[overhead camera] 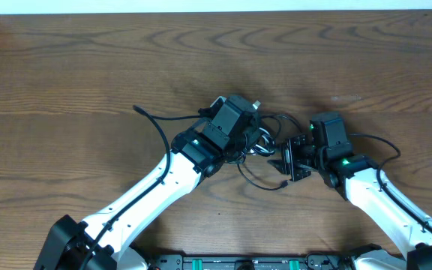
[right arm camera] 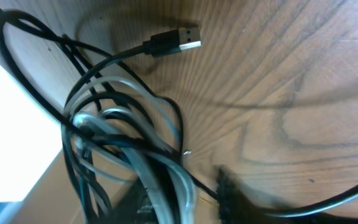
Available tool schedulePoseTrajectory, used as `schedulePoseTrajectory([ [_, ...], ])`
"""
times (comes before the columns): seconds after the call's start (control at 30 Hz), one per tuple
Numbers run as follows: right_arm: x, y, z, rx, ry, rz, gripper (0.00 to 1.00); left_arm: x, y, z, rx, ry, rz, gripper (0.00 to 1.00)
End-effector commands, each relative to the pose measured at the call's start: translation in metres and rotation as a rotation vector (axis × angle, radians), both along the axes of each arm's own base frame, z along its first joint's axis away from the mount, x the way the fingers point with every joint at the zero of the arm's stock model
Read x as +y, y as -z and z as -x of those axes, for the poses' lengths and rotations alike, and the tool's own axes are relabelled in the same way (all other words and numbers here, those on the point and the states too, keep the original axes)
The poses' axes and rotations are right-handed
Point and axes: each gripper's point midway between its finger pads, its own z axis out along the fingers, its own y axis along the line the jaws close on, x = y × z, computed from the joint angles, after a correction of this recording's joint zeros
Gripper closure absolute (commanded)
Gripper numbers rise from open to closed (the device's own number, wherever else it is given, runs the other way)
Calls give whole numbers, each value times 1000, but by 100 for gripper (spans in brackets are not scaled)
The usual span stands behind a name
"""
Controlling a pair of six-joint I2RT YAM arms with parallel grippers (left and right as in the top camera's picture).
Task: Untangle cables
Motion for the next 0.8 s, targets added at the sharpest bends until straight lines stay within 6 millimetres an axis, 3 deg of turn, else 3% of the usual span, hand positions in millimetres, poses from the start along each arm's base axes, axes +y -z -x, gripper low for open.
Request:
schedulePoseTrajectory([
  [0.0, -4, 8, -3, -23, -3, 53, 92, -2, -8, -3, -7, -16, 20, 92],
  [0.03, -5, 8, -4, -44, -17, 70, 99, -2, -8, -3, -6, -14, 17, 92],
  [0.1, -8, 9, -6, -85, -49, 103, 99, 0, -6, -1, -23, 22, -13, 93],
  [0.13, -9, 9, -7, -97, -60, 108, 99, 1, -5, -1, -36, 48, -33, 87],
  [0.2, -10, 9, -8, -119, -75, 118, 99, 3, -3, 0, -88, 130, -92, 59],
  [0.27, -13, 8, -10, -145, -94, 131, 99, 8, 0, 1, -144, 229, -175, 8],
  [0.3, -14, 7, -10, -159, -105, 137, 99, 12, 4, 3, -157, 267, -217, 0],
  [0.57, -22, 6, -11, -177, -119, 147, 99, 68, 37, 31, -22, 310, -510, 1],
  [0.67, -23, 4, -12, -185, -129, 133, 99, 65, 39, 40, 24, 319, -475, 0],
  [0.77, -25, 4, -13, -224, -170, 146, 99, 46, 37, 51, 178, 151, -271, 0],
])
